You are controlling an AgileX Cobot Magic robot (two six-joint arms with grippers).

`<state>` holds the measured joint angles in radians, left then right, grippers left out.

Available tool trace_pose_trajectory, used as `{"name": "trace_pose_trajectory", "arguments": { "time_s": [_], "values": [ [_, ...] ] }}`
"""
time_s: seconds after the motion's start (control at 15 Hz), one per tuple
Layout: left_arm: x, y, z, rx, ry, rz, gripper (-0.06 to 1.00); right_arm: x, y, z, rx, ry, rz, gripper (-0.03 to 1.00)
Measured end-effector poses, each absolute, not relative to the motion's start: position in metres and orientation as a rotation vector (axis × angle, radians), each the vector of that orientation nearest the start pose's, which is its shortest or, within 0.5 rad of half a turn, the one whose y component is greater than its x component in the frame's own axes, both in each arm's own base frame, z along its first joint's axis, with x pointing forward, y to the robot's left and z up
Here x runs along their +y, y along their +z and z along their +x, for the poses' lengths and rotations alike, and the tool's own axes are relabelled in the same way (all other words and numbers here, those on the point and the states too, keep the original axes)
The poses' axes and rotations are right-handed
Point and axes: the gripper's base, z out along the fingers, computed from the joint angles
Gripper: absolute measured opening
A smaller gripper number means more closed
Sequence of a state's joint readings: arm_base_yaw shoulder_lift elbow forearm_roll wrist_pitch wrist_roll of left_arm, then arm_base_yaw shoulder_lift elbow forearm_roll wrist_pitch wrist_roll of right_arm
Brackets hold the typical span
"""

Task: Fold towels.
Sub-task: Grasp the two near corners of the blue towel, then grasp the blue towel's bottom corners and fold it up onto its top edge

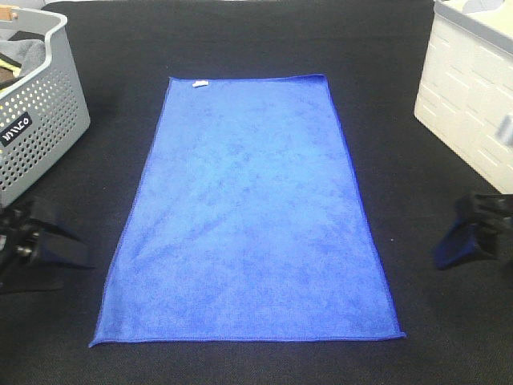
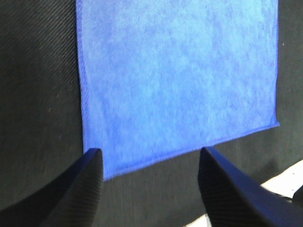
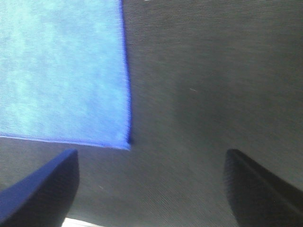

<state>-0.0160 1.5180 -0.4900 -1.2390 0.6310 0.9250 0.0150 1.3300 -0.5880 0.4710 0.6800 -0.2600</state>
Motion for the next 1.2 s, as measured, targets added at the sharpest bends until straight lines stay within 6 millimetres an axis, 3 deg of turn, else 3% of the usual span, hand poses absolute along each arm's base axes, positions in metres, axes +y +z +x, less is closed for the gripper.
{"name": "trace_pose_trajectory", "arguments": {
  "time_s": [0.13,0.47,0.67,1.0,1.13,1.2],
  "values": [
    [-0.056,0.121,0.228,2.692,-0.910,-0.148,0.57,0.034,0.165,0.222,2.846,0.517,0.048,0.78],
    [-0.054,0.084,0.231,2.784,-0.863,-0.160,0.57,0.040,0.122,0.236,2.915,0.627,0.065,0.78],
    [-0.076,0.079,0.241,2.792,-0.888,-0.076,0.57,0.046,0.102,0.241,2.922,0.726,0.084,0.76],
    [-0.098,0.075,0.253,2.796,-0.926,-0.047,0.57,0.079,0.090,0.247,2.933,0.837,0.013,0.72],
    [-0.106,0.074,0.258,2.803,-0.927,-0.061,0.46,0.087,0.084,0.249,2.946,0.862,0.040,0.55],
    [-0.105,0.072,0.258,2.812,-0.899,-0.070,0.32,0.086,0.082,0.250,2.948,0.841,0.049,0.41]
  ]
}}
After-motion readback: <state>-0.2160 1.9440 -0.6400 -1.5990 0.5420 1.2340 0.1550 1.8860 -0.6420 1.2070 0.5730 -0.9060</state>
